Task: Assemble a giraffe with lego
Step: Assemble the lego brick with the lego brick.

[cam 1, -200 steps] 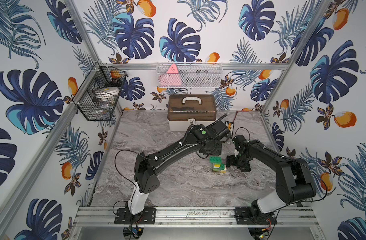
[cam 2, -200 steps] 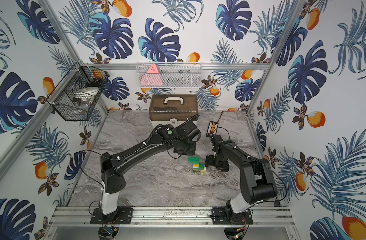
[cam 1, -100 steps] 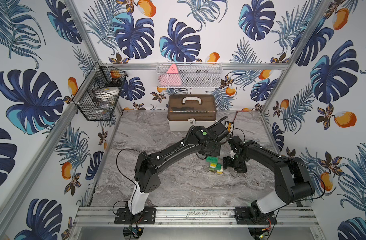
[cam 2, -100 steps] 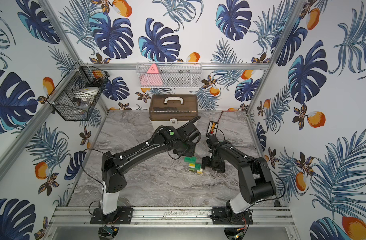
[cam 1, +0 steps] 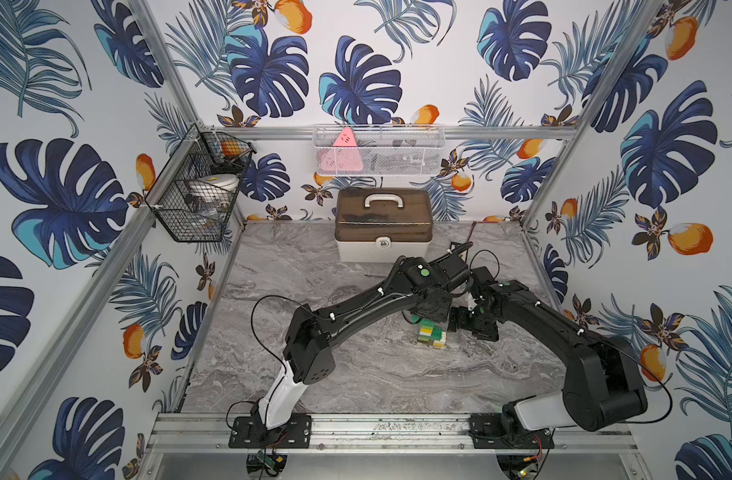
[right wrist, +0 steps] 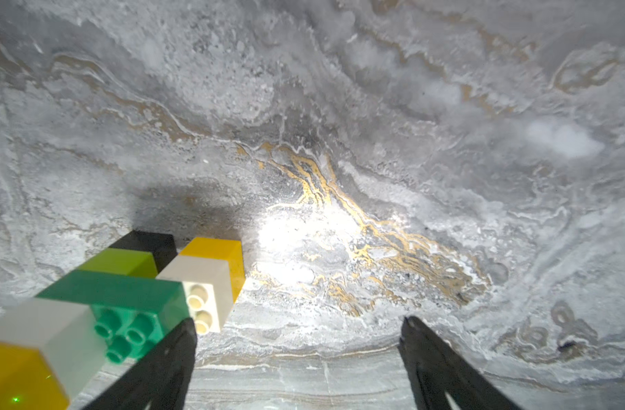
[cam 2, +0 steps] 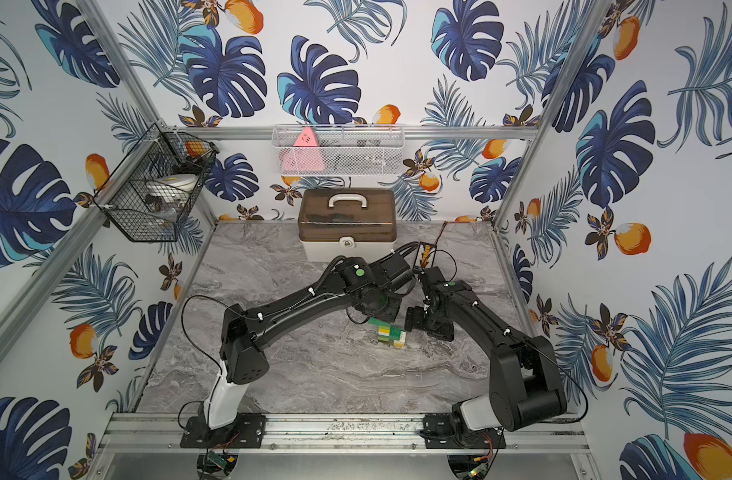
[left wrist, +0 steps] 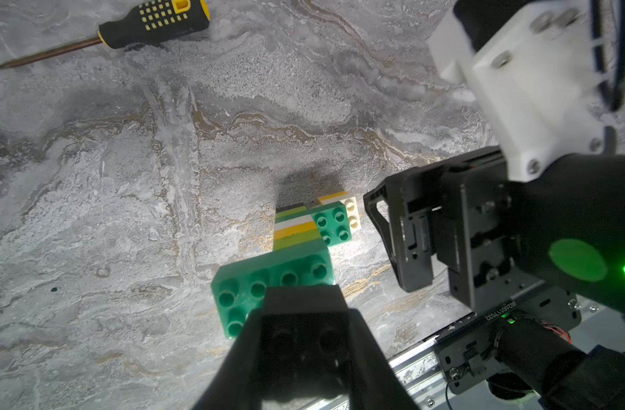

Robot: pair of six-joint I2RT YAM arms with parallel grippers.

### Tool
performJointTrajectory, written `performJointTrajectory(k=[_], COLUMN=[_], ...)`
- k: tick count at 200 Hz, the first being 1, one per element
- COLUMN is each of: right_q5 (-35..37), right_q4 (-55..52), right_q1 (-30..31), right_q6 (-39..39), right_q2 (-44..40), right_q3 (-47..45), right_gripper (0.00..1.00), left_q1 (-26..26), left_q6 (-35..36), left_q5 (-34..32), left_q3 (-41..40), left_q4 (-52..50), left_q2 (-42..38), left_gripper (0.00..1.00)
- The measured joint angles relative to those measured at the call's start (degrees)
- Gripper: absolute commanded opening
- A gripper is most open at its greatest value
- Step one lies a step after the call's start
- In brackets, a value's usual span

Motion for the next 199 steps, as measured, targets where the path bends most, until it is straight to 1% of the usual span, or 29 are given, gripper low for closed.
performJointTrajectory(k=[16, 66, 154, 199], right_q5=[-0.02, -0.26, -0.24, -0.24], right_q4=[-0.17, -0.42, -0.5, -0.5], right_q1=[-0.31, -1.92, -2.19, -2.21], right_q6=[0.37, 0.81, 0.81, 0.83], right_q2=[-1.16, -2.89, -3.56, -4.0], right_q3=[0.04, 0.35, 1.18, 1.18], right_gripper=[0.93, 0.93, 0.91, 0.91], left_q1=[-0.48, -1.09, -1.18, -1.18], left_q6=[0.02, -0.07, -3.43, -5.55], left_q5=[-0.44, -0.63, -2.4, -3.63], left_q3=[1.79, 3.58, 3.91, 3.21], left_q4=[-0.5, -1.9, -3.04, -1.36], left_q2=[1.16, 3.19, 4.13, 4.33], left_gripper=[0.04, 0.04, 0.04, 0.04])
